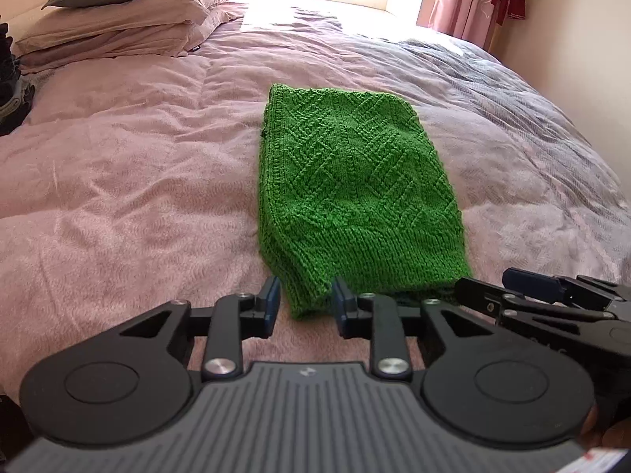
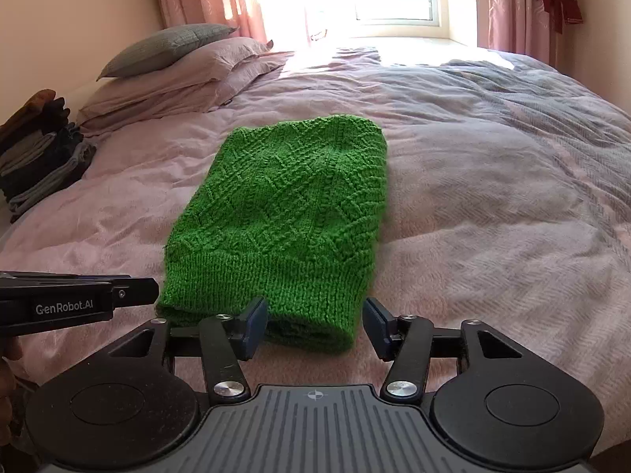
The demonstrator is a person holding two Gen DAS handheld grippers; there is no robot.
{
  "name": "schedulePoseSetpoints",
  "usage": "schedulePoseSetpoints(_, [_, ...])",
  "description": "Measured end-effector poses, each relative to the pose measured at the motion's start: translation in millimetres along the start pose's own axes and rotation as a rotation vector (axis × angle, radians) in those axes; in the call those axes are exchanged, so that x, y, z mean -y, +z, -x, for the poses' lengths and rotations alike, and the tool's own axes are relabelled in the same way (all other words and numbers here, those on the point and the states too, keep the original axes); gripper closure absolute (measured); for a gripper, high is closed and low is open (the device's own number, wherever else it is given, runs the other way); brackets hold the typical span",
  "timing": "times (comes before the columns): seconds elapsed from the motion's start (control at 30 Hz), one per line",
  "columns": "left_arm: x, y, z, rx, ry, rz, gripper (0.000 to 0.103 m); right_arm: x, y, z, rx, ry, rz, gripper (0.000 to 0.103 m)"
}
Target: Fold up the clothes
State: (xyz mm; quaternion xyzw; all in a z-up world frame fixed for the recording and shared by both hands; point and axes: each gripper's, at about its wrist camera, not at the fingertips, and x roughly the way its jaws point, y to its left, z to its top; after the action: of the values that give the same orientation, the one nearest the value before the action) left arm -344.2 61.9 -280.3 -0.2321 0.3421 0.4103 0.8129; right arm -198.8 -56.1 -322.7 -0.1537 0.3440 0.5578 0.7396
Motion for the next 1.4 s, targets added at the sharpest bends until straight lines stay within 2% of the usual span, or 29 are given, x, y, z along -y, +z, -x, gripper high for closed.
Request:
schedulePoseSetpoints(0.4, [14, -15, 39, 0.013, -0.004, -0.034, 0.071, -2, -10, 42, 0.045, 0.003, -0.038, 0.05])
schedulePoseSetpoints(0.9, [9, -21, 34, -0.006, 0.004, -0.038, 0.069, -7, -15, 36, 0.014, 0.001, -0.037, 0.05])
schedulePoseSetpoints(1.0, [7, -23, 29, -0.014, -0.004, -0.03, 0.066, -4, -15, 33, 0.007, -0.001, -0.04, 0.05])
schedulePoseSetpoints(1.1, [-3, -27, 22, -0.029, -0.046, 0.029, 0.064, 1, -18, 30, -0.001, -0.007, -0.051, 0.05])
schedulePoseSetpoints(1.3, [-38, -44, 2, -0.017, -0.249, 0.334, 0.064, 31, -28, 23, -0.032, -0.034, -0.139, 0.05])
schedulePoseSetpoints(1.4, [-47, -47, -14, -0.01, -0.31, 0.456, 0.06, 47, -31, 21, -0.046, -0.053, -0.178, 0.05])
